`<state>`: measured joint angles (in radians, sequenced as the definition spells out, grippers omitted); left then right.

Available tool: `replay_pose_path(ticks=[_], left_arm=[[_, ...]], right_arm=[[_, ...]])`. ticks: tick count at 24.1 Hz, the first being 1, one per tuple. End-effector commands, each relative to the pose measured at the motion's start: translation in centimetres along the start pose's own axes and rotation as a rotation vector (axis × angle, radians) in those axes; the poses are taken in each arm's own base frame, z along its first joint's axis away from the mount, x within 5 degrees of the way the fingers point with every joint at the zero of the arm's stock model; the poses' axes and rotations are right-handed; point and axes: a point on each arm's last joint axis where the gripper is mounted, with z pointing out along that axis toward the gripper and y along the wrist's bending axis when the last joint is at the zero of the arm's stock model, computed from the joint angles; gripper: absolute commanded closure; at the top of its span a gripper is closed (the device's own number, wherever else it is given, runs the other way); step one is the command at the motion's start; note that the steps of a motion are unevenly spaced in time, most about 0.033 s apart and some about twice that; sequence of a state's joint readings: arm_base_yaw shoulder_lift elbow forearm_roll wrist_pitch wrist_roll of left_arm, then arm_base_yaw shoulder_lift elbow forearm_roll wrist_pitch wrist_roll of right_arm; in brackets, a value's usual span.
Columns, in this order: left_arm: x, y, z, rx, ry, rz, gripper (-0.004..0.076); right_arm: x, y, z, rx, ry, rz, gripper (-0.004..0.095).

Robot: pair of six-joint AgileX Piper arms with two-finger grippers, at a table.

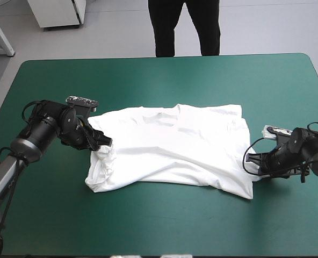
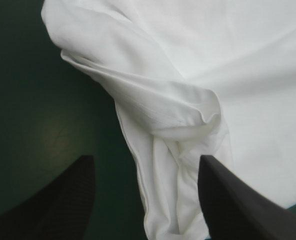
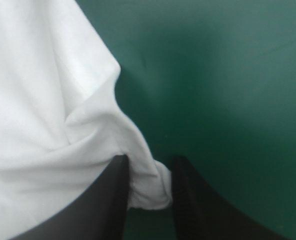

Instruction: Fold the cloth

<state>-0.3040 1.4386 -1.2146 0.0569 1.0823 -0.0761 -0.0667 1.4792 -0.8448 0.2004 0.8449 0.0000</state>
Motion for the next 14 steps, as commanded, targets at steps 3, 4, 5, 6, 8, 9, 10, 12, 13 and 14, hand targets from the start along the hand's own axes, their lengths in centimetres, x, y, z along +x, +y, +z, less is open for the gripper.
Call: replay_pose_path(ticks=[3,4,5,6,8,9,10,12,13,14], left_arm=[[-0.5,-0.1,-2.1,0.005,-0.097,-0.003,0.0288],[-0.5,-0.1,-2.1,0.005,-0.098,-0.003,0.0288],[-0.5,-0.1,-2.1,0.005,-0.098,-0.003,0.0292],[-0.5,-0.1,-2.1,0.005,-0.098,-0.003,0.03],[-0.5,-0.1,-2.1,0.005,-0.098,-0.003,0.0314],[-0.5,-0.1,-2.1,0.005,-0.099,-0.003,0.032],[-0.5,-0.1,-2.1,0.005,-0.099,-0.003,0.0326],[-0.5,-0.1,-2.1,0.005,-0.099,-0.003,0.0337],[-0.5,-0.1,-2.1,0.005,-0.099,-0.003,0.0337],[-0.5,-0.1,-2.1,0.005,-0.099,-0.003,0.0337]], right_arm=[[-0.3,0.3,-0.4,-0.033,-0.021,0.015,0.0923],[-0.3,0.4,-0.7,-0.035,-0.029,0.014,0.0923],[-0.4,0.5,-1.5,-0.041,-0.048,0.013,0.0923],[-0.6,0.8,-2.3,-0.056,-0.069,0.015,0.0923],[-0.9,1.3,-3.6,-0.083,-0.102,0.0,0.0923],[-1.2,1.8,-4.5,-0.098,-0.127,-0.022,0.0923],[-1.3,2.2,-5.1,-0.106,-0.144,-0.036,0.0923],[-1.6,3.6,-6.3,-0.127,-0.173,-0.085,0.0923],[-1.6,4.4,-6.7,-0.137,-0.182,-0.114,0.0923],[-1.7,5.3,-7.2,-0.152,-0.193,-0.137,0.0923]])
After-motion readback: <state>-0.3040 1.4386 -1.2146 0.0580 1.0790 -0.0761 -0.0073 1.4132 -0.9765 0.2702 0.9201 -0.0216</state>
